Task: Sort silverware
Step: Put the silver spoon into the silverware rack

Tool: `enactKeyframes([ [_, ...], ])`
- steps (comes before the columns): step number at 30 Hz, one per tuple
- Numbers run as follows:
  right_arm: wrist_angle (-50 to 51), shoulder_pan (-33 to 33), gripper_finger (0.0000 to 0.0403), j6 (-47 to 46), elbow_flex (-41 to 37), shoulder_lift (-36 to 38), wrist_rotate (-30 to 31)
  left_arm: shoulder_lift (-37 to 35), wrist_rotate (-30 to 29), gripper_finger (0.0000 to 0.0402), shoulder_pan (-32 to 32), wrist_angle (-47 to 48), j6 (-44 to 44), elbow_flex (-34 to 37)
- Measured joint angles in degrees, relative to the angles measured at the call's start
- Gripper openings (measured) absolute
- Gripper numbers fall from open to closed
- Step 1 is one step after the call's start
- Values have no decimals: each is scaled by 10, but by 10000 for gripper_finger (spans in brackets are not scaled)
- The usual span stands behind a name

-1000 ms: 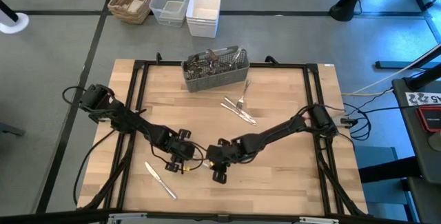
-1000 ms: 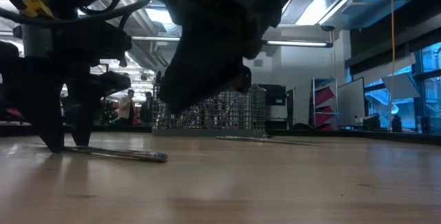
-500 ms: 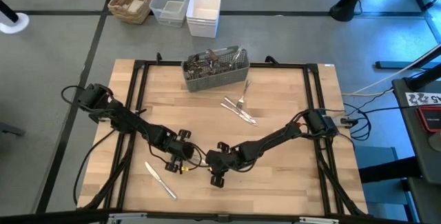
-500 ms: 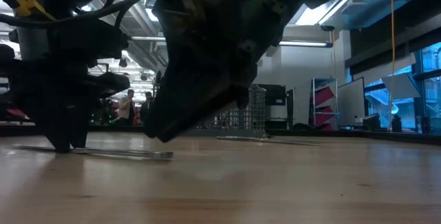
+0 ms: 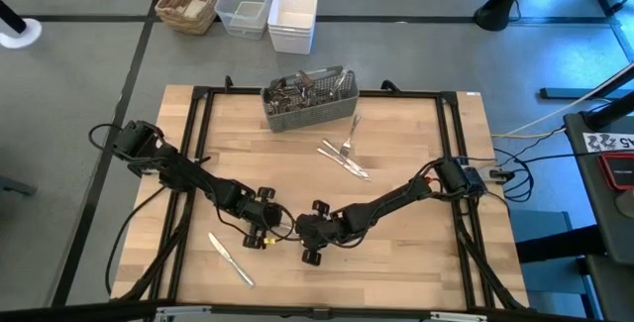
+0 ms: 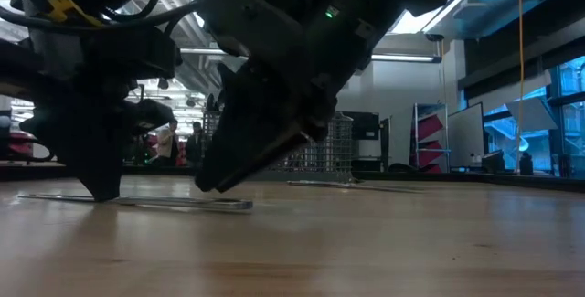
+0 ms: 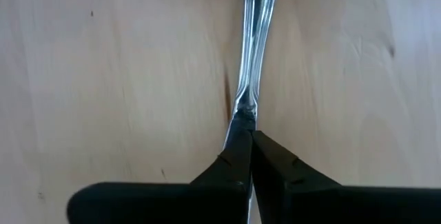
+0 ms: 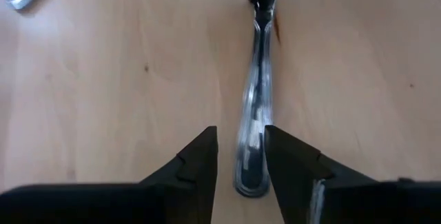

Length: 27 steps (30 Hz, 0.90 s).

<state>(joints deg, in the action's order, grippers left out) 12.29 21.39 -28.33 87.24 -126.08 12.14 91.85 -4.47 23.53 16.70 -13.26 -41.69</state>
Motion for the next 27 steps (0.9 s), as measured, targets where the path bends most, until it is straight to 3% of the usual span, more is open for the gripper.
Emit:
enactKeyframes([
  [20,11,1,121,17,2,-29,17,0,4,1,0,-8,-20,1],
  [27,10,0,70,15,2,-30,1,0,10,11,1,-25,-30,1],
])
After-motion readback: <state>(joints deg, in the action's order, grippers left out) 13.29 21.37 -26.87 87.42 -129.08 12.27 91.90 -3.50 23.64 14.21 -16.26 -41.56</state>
